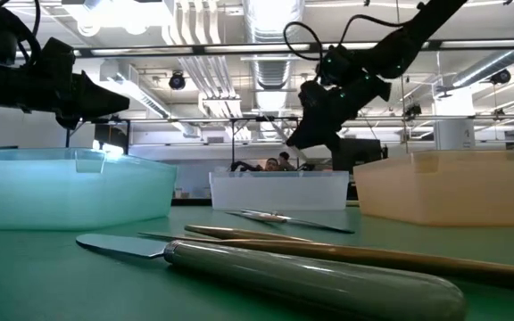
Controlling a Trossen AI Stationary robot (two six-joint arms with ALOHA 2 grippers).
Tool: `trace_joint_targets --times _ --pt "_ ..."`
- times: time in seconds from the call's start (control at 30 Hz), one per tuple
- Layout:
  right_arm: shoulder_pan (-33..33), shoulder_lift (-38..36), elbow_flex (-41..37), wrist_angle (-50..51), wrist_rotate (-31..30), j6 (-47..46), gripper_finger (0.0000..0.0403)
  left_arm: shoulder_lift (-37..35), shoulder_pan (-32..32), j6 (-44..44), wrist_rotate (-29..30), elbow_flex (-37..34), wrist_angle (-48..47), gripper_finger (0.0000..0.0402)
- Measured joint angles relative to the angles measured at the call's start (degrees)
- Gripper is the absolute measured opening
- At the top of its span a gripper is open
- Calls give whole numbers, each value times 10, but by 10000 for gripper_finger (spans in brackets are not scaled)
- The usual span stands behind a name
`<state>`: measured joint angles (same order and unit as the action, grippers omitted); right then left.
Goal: Sort silverware by color (type)
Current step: Put the yellow knife into the transparent bin, then put the gray knife into the orange bin
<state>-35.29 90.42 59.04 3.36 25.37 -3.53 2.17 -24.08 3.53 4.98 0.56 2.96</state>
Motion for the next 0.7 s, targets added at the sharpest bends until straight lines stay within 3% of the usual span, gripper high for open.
trace_joint_targets --times 0.2,0.4,0.7 --pt "4 48 105 190 -61 101 61 0 0 0 0 0 0 87" --pt "5 100 195 289 -83 101 61 0 0 0 0 0 0 87" --pt "6 116 264 385 -110 21 193 0 0 0 0 0 0 87"
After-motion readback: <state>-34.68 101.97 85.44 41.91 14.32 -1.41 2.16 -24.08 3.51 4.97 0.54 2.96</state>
